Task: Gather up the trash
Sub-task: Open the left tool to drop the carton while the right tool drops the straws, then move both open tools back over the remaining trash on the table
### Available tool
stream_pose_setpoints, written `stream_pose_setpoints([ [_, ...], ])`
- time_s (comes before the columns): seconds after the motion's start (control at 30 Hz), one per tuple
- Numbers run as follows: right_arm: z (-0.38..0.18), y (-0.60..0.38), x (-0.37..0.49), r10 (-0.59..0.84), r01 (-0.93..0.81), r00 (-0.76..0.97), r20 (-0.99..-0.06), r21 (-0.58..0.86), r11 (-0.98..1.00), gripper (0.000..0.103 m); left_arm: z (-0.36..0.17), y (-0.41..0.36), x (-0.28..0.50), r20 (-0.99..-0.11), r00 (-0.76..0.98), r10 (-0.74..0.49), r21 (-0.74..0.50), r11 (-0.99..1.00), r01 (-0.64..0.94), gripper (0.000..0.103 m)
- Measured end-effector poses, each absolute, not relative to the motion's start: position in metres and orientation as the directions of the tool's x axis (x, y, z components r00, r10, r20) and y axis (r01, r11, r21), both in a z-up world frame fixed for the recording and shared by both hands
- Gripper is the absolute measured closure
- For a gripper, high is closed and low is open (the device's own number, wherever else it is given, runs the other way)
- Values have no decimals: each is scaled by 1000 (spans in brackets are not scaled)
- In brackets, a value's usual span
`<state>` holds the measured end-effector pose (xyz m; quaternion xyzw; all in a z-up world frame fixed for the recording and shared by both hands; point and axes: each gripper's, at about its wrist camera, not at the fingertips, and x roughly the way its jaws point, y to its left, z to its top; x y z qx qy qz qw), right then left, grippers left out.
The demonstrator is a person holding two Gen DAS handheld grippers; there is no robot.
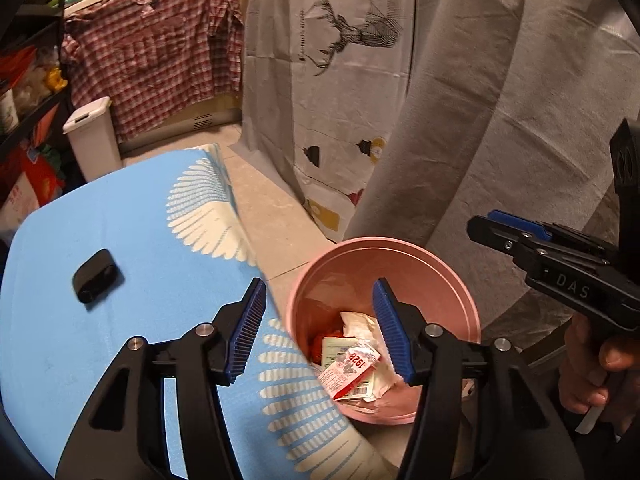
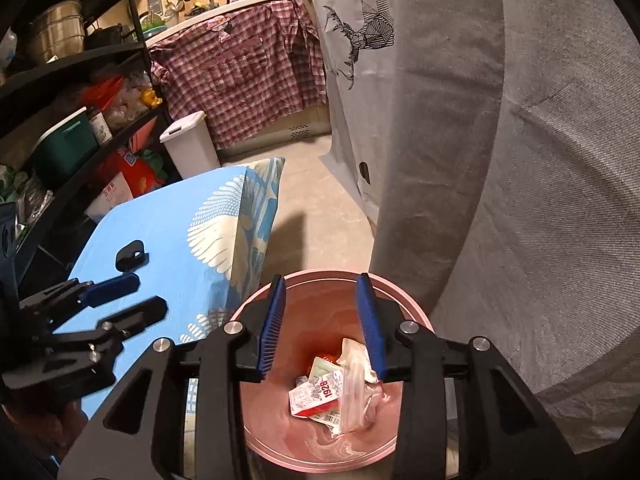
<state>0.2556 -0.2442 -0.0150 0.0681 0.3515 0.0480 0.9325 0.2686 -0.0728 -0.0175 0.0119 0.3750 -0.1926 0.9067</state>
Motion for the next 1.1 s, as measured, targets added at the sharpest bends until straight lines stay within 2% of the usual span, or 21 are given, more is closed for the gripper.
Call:
stream_pose_setpoints([
  [0.13,-15,-241,254,139,-50,751,-646,154,987,65,-17,-57,265,-686,654,-319,-111,934,339,48],
  [0.53,-3,-203,242,193,-138,768,-610,137,981,67,1,18,244,-653,709,-265,-126,962,243,71],
  [0.67,-1,-187,239,226,-180,766,-602,136,974,81,2,50,234,-656,718,-233,-124,972,202,74],
  [0.77,0,-177,238,245,-204,761,-601,136,969,86,-3,74,227,-666,717,-205,-117,978,170,76],
  [1.03,-3,-146,237,316,-267,729,-607,172,948,86,-36,125,203,-737,650,-185,-127,983,135,78],
  [1.1,-4,-135,236,335,-294,718,-609,171,940,90,-45,125,199,-754,629,-191,-121,981,153,78],
])
